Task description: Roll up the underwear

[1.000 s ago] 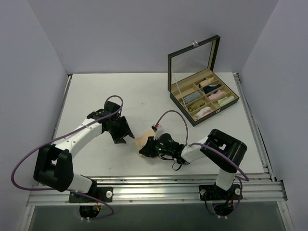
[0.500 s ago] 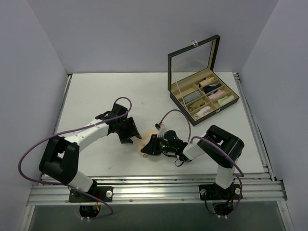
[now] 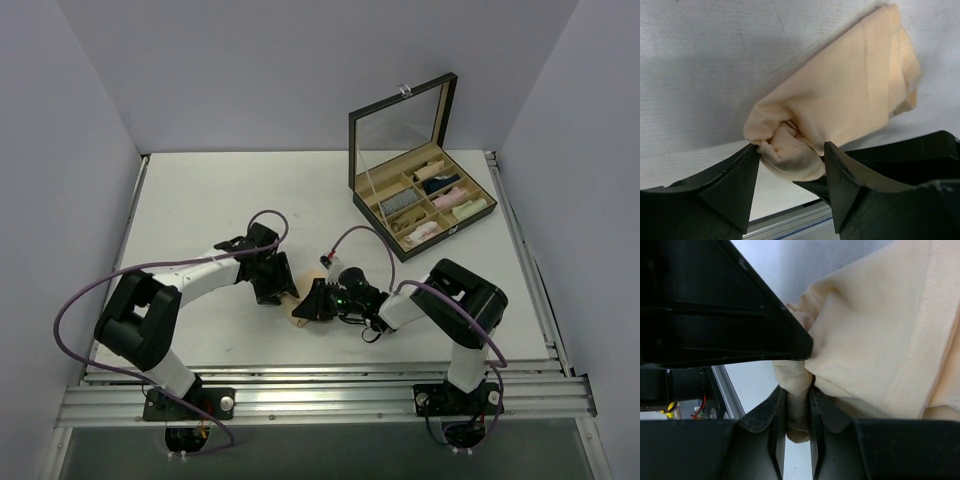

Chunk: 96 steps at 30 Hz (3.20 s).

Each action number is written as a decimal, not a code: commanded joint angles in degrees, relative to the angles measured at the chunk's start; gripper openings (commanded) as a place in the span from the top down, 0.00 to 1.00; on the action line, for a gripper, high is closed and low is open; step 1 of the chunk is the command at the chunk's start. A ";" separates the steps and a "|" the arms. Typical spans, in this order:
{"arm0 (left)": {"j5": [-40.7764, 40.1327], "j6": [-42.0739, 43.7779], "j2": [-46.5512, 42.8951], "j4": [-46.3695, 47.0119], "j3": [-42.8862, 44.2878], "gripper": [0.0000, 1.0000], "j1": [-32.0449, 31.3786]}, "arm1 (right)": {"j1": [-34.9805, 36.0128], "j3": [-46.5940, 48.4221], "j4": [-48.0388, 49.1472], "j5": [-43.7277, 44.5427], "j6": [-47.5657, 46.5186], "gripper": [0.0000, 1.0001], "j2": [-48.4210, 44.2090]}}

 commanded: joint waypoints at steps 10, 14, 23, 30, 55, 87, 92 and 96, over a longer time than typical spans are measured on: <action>-3.07 1.82 9.48 -11.69 7.04 0.81 -0.99 | -2.29 1.64 -17.25 1.58 -5.99 0.96 1.53; -0.88 3.05 13.60 -18.28 11.44 0.92 -1.34 | -1.24 4.80 -32.69 8.51 -10.74 0.71 -6.38; -4.74 3.05 17.74 -31.74 17.08 0.95 -2.22 | 7.72 12.01 -48.55 30.55 -19.35 0.53 -23.18; -3.60 0.68 19.68 -33.51 19.01 0.95 -2.48 | 18.62 18.51 -49.53 40.33 -22.88 0.48 -19.50; -4.74 -1.96 23.20 -35.80 20.34 0.91 -4.24 | 30.06 27.58 -54.36 55.56 -20.00 0.90 0.72; -1.04 -1.35 -5.02 -11.09 2.23 0.40 0.16 | 9.05 -2.14 -12.52 2.29 -4.34 0.98 3.53; -2.54 -3.62 -2.91 -11.18 0.21 0.40 -1.77 | 8.35 -0.82 -13.49 1.76 -4.69 0.98 4.06; -6.40 -6.52 -4.75 -16.69 -0.50 0.40 -2.22 | 7.91 -0.46 -13.75 1.59 -4.78 0.98 5.02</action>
